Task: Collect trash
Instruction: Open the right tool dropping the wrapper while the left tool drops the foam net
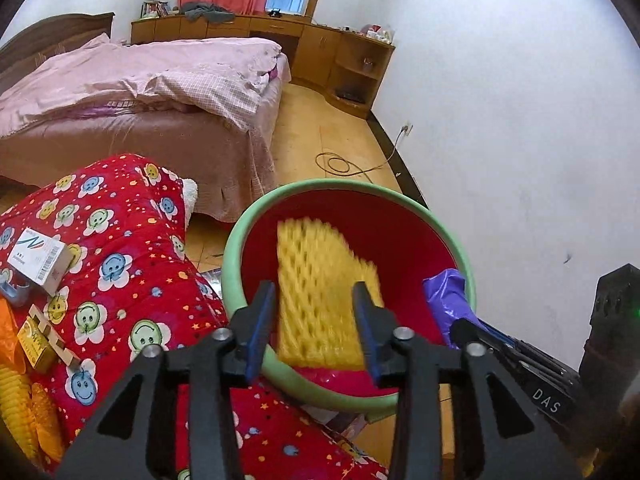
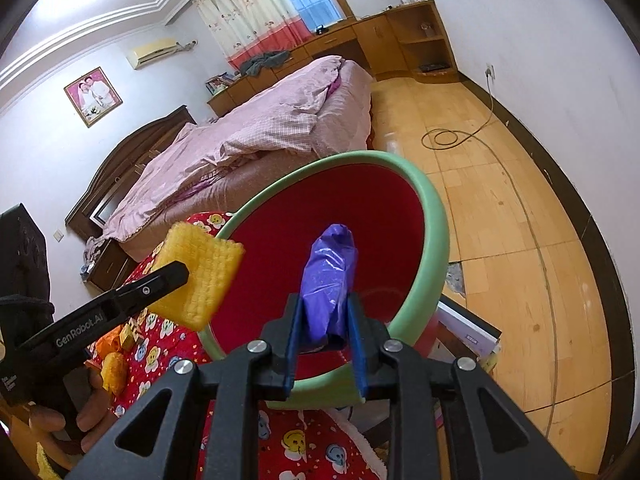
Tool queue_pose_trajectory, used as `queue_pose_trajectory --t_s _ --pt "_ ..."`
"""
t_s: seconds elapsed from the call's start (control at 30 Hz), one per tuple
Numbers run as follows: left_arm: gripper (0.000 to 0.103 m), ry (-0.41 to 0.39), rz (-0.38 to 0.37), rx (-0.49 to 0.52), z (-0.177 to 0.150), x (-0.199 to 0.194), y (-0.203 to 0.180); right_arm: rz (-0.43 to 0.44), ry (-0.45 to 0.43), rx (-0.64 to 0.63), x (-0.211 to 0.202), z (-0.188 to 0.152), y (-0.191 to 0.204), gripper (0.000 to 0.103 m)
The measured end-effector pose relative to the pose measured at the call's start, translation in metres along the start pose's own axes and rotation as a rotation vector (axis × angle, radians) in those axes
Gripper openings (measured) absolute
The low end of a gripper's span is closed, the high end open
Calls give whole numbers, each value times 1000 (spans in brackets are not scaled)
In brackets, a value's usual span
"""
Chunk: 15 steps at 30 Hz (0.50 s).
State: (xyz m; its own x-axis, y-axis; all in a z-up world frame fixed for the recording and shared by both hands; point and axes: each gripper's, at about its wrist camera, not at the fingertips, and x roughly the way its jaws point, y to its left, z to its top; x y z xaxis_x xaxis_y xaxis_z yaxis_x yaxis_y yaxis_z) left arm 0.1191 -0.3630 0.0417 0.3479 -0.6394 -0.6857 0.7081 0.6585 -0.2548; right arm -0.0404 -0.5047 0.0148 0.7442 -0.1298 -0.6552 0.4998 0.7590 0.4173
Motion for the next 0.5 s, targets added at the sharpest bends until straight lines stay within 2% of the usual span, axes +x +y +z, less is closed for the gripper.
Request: queue_pose_trajectory --t_s 0.07,0.2,0.5 --pt "47 -5 5 5 0 0 -2 2 -4 7 1 1 -2 28" --pt "48 -18 19 12 0 -5 -3 8 -11 15 -2 1 -3 39" --pt "49 -27 64 -10 -9 -30 -2 35 -38 4 -15 -1 3 44"
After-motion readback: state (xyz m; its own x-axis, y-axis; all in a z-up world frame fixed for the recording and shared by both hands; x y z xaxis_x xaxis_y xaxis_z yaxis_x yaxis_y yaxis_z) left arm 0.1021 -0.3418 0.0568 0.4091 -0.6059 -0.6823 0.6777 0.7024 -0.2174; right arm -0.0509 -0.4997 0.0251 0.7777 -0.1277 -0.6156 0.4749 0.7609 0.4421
